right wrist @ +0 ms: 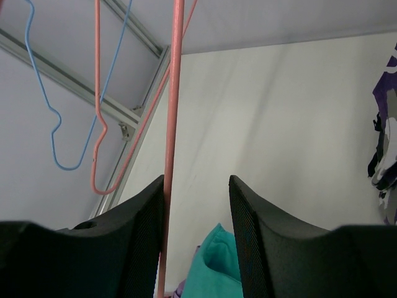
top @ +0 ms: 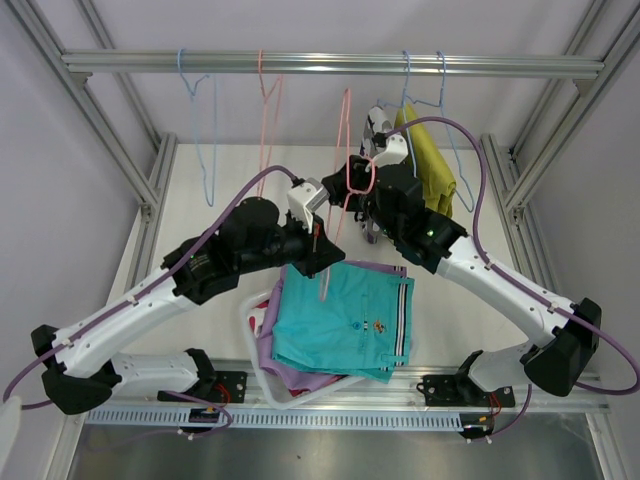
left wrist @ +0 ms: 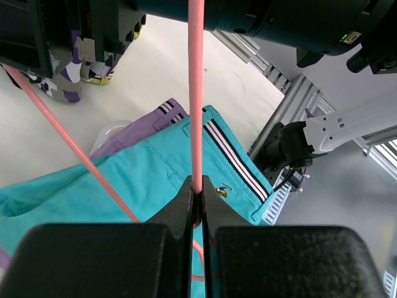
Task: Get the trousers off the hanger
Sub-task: Place the hanger at the clothesline.
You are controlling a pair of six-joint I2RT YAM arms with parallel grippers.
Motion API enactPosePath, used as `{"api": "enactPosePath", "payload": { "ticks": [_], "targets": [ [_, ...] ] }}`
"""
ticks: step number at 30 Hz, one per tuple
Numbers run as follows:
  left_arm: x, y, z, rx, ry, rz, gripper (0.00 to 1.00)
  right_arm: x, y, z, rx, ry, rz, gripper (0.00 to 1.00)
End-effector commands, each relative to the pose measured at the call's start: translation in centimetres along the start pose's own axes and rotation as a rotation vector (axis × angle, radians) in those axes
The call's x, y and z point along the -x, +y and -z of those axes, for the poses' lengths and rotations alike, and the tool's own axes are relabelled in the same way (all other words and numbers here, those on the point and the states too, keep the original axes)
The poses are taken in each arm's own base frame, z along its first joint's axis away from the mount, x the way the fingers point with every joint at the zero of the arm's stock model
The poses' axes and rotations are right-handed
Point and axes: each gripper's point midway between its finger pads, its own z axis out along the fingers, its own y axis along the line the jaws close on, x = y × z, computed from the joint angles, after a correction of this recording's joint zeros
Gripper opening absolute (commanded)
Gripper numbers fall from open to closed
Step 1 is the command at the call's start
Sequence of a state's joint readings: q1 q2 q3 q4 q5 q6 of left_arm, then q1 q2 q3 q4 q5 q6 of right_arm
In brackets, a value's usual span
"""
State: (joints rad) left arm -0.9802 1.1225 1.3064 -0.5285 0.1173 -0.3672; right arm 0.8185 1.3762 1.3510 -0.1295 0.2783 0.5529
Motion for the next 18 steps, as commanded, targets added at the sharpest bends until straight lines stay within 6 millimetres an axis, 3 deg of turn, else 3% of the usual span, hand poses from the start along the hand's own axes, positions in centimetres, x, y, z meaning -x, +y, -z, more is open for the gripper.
{"api": "enactPosePath", "payload": {
  "ticks": [1, 5, 9, 14, 18],
  "targets": [
    [1.8, -1.7, 1.1, -0.060, -0.040, -0.014, 0.01, 2.3, 1.3, 1.2, 0.040, -0.041, 0.010, 0.48],
    [2.2, -1.3, 1.4, -0.033, -0.062, -0.008, 0.01, 2.1, 1.2, 1.3, 0.040, -0.032, 0.009, 0.50],
    [3.0, -0.3, 2.1, 0.027, -0.125, 0.003, 0.01, 1.4, 1.0, 1.6, 0.046, -0.008, 0.012, 0.61],
    [3.1, 3.5, 2.4, 0.234, -0.154, 0.058, 0.01, 0.2, 0.6, 2.4, 0.066, 0.011, 0.004, 0.75],
    [2.9, 5.1, 1.8, 0.296, -0.146, 0.081, 0.01, 0.3, 0.3, 3.9, 0.085, 0.002, -0.002, 0.82]
  ]
}}
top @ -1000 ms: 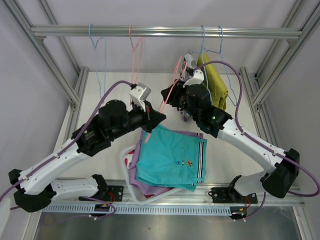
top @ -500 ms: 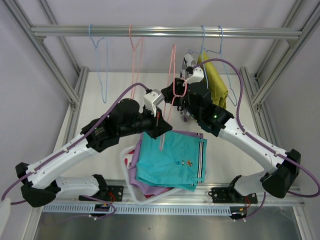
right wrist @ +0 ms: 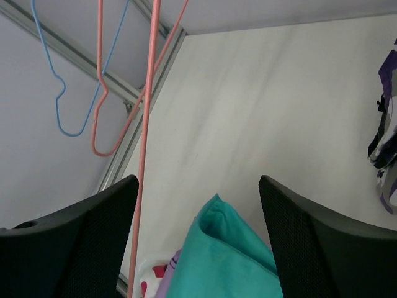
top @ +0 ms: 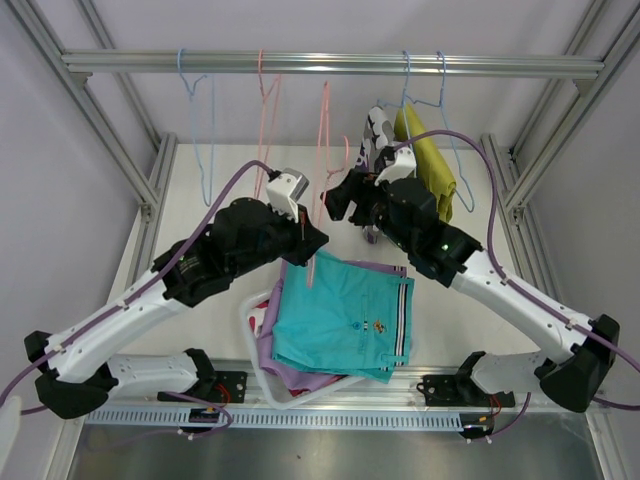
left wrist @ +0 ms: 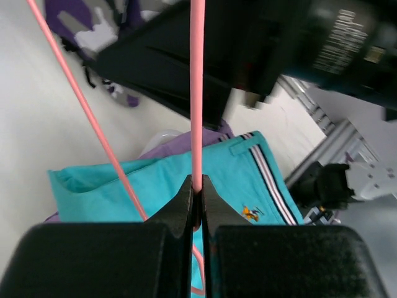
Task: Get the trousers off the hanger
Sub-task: Place the hanger at the clothesline.
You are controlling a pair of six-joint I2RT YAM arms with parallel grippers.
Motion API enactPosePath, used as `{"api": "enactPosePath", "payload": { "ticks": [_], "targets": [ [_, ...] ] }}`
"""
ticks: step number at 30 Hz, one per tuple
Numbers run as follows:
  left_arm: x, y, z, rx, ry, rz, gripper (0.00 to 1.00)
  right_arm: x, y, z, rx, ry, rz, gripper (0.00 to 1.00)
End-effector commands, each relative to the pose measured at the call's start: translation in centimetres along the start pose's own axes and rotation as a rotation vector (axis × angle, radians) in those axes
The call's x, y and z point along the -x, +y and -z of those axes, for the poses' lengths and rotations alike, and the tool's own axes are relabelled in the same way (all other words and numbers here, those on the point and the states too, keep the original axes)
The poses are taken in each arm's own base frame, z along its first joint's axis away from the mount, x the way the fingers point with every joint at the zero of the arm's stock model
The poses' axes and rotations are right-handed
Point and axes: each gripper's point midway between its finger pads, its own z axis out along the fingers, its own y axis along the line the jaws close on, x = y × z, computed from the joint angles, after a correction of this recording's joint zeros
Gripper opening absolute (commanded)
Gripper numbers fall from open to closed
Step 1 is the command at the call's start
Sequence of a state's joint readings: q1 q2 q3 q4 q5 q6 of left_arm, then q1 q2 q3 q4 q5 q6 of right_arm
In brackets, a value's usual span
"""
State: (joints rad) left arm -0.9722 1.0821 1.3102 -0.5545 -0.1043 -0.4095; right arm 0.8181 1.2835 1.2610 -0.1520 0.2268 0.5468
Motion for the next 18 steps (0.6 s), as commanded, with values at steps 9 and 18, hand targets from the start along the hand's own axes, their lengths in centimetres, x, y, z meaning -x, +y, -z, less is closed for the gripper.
{"api": "enactPosePath", "payload": {
  "ticks": [9, 18],
  "targets": [
    [0.3, 3.4, -2.0, 0.149, -0.004, 0.040, 0.01, 3.2, 1.6, 7.8, 0.160, -0.102, -0.030, 0.92],
    [2.2, 2.2, -1.7, 0.064, -0.023, 0.109, 0.01, 1.9, -2.8, 13.5, 0.077, -0.130, -0.002, 0.92]
  ]
}}
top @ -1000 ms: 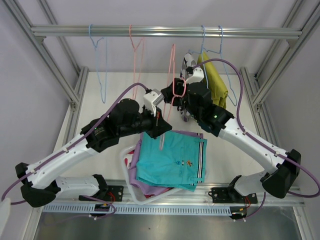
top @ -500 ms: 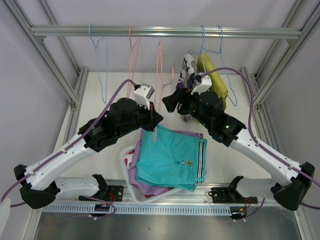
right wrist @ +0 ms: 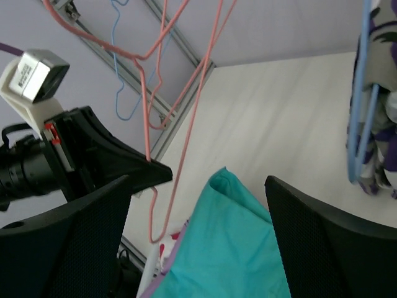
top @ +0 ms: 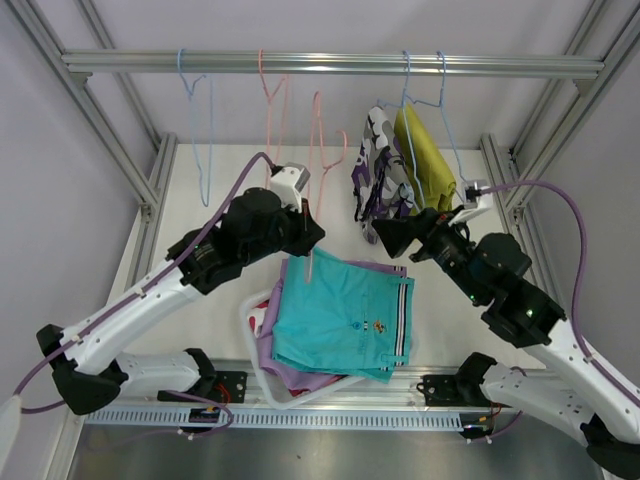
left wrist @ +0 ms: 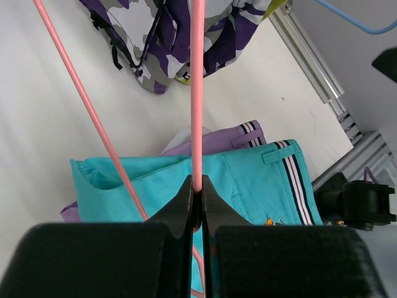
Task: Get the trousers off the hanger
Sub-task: Place the hanger at the clothesline.
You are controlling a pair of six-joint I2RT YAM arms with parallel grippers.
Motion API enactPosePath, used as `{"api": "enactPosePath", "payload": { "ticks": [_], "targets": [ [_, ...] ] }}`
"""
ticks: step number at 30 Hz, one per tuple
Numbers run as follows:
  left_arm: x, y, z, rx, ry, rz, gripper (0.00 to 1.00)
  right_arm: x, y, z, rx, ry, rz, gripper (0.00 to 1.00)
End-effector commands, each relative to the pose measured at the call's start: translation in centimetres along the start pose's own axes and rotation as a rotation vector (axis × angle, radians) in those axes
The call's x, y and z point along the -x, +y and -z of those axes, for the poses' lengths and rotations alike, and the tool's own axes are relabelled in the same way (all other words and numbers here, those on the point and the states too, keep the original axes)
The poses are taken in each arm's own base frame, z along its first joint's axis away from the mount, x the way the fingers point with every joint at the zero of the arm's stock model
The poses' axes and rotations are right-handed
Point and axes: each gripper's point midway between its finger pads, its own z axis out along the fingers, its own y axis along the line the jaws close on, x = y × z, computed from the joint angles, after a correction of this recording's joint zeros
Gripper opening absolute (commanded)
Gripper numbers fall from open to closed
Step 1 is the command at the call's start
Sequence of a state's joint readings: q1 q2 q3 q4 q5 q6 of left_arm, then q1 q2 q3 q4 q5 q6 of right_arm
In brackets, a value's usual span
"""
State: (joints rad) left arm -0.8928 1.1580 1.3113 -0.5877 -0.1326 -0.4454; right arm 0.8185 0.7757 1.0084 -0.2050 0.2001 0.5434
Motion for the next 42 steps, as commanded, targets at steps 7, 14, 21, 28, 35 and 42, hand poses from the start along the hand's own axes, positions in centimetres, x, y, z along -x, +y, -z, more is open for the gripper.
{"api": "enactPosePath", "payload": {
  "ticks": [7, 14, 21, 28, 35, 42],
  "targets": [
    [9.4, -2.4, 1.4, -0.137, -0.099, 0.111, 0.01, -1.7, -3.5, 2.9, -0.092, 0.025, 0.078, 0.93],
    [15.3, -2.7, -0.4, -0.194, -0.084, 0.163, 0.00, -2.6, -4.1, 2.8, -0.104, 0.046, 0.098, 0.94],
    [16.4, -0.4, -3.7, -0.167, -0.059, 0.231, 0.00, -3.2, -5.2, 2.3, -0.144, 0.063, 0.151, 0.97],
    [15.7, 2.1, -5.4, -0.070, -0.076, 0.269, 0.01, -4.8, -6.3, 1.1, -0.173, 0.111, 0.187, 0.99],
    [16.0, 3.4, -3.4, -0.022, -0.184, 0.263, 0.00, -6.3, -7.3, 0.4, -0.174, 0.145, 0.176, 0.99],
    [14.7, 4.7, -3.0, 0.017, -0.188, 0.264, 0.01, -7.1, -7.9, 0.4, -0.174, 0.162, 0.158, 0.99]
  ]
}}
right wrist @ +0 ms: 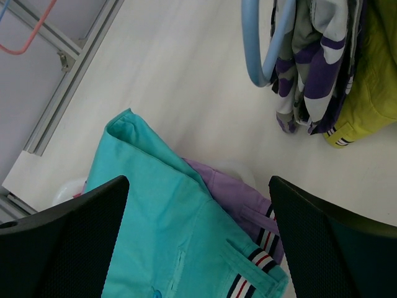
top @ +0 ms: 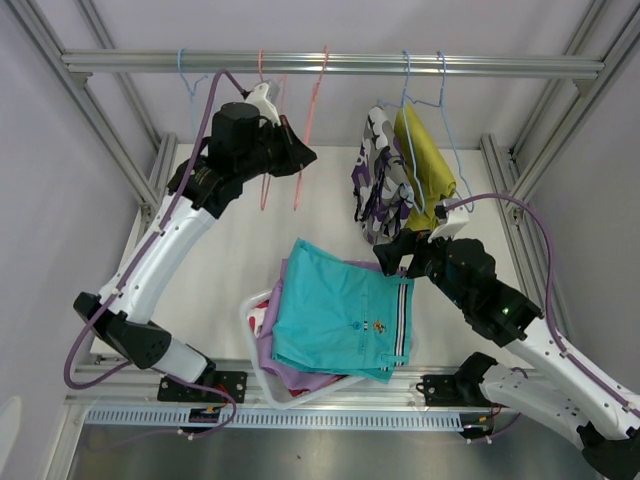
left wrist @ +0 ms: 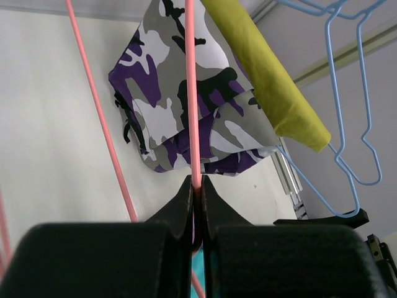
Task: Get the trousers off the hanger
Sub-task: Place the hanger at the clothesline.
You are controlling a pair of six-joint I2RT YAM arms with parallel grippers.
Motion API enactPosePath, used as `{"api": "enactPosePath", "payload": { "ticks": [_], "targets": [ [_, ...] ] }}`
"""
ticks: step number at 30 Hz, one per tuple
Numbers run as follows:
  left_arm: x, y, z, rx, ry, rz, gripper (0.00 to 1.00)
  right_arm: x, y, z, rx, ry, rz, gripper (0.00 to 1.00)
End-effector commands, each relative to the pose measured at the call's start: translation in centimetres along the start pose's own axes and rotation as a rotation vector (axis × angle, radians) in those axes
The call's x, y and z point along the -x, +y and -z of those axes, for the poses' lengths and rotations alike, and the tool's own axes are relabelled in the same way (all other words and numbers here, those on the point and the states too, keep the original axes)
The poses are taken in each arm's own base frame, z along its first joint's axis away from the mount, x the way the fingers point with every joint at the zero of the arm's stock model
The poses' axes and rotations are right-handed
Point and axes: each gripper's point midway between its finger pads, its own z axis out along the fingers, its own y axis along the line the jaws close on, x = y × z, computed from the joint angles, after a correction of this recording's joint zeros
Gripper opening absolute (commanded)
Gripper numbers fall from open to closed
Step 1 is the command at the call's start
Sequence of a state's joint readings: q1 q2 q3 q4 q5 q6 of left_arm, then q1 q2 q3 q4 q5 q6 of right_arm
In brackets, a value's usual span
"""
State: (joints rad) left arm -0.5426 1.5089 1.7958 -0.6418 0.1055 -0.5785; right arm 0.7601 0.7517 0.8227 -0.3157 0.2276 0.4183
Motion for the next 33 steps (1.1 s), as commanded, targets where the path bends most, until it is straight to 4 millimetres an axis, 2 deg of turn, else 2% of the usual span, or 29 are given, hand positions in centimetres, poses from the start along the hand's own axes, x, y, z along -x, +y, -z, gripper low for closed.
{"api": "enactPosePath", "payload": {
  "ticks": [1, 4, 5, 6, 8, 9, 12, 14, 17, 18, 19, 21, 22, 23, 25, 26, 28, 30, 31, 33],
  "targets": [
    [1.3, -0.5, 1.2, -0.028, -0.065, -0.002, 0.00, 0.5, 0.5, -0.1, 0.030, -0.022, -0.019, 0.99],
    [-0.1, 0.1, 0.5, -0.027, -0.031, 0.002, 0.01, 0.2, 0.5, -0.1, 0.032, -0.012, -0.026, 1.00],
    [-0.2, 0.3, 0.4, -0.025, -0.030, 0.009, 0.07, 0.0, 0.4, -0.1, 0.032, -0.008, -0.028, 1.00],
    [-1.1, 0.8, -0.1, -0.020, -0.019, 0.010, 0.19, -0.1, 0.4, -0.1, 0.031, -0.006, -0.029, 1.00],
    [-1.0, 0.6, 0.4, -0.034, -0.033, 0.009, 0.27, -0.3, 0.3, 0.1, 0.030, 0.000, -0.034, 0.99],
    [-1.5, 0.9, 0.3, -0.029, -0.026, 0.010, 0.39, -0.5, 0.2, 0.1, 0.027, 0.004, -0.036, 0.99],
    [-1.9, 0.7, 1.0, -0.034, -0.028, 0.004, 0.49, -0.8, 0.0, 0.6, 0.029, 0.005, -0.045, 1.00],
    [-2.0, 0.7, 1.6, -0.031, -0.033, 0.000, 0.51, -0.8, -0.2, 1.1, 0.028, 0.000, -0.051, 0.99],
    [-1.9, 0.4, 3.8, -0.033, -0.082, -0.013, 0.52, -0.8, -0.4, 2.0, 0.030, -0.004, -0.053, 0.99],
    [-1.6, -0.2, 5.8, -0.049, -0.124, -0.023, 0.52, -0.7, -0.6, 2.3, 0.026, -0.009, -0.054, 1.00],
    [-2.0, -0.4, 6.5, -0.049, -0.142, -0.047, 0.52, -1.0, -0.8, 2.6, 0.018, -0.001, -0.049, 0.99],
    [-1.4, -1.0, 8.3, -0.057, -0.204, -0.071, 0.54, -0.8, -1.0, 3.3, 0.022, -0.012, -0.048, 0.99],
    [-1.1, -1.9, 10.0, -0.078, -0.239, -0.095, 0.57, -1.0, -1.2, 3.7, 0.016, -0.007, -0.042, 0.99],
    [-0.9, -2.6, 10.9, -0.100, -0.258, -0.105, 0.59, -1.0, -1.4, 3.9, 0.013, -0.008, -0.040, 0.99],
    [-0.8, -4.1, 12.2, -0.162, -0.277, -0.125, 0.67, -0.8, -2.0, 4.9, -0.008, -0.024, -0.039, 0.99],
    [-1.0, -5.1, 12.5, -0.207, -0.267, -0.131, 0.73, -0.9, -2.4, 5.2, -0.017, -0.027, -0.035, 0.99],
    [-1.3, -6.0, 11.8, -0.242, -0.239, -0.114, 0.80, -0.7, -3.4, 6.4, -0.054, -0.055, -0.039, 0.99],
    [-1.9, -7.1, 11.0, -0.288, -0.191, -0.106, 0.93, -0.5, -3.8, 7.1, -0.064, -0.072, -0.057, 0.99],
    [-2.4, -7.4, 9.5, -0.288, -0.154, -0.098, 0.96, -0.1, -3.7, 7.8, -0.045, -0.098, -0.067, 1.00],
    [-2.1, -8.5, 8.6, -0.308, -0.134, -0.087, 0.99, 0.1, -3.8, 8.5, -0.047, -0.106, -0.079, 1.00]
  ]
}}
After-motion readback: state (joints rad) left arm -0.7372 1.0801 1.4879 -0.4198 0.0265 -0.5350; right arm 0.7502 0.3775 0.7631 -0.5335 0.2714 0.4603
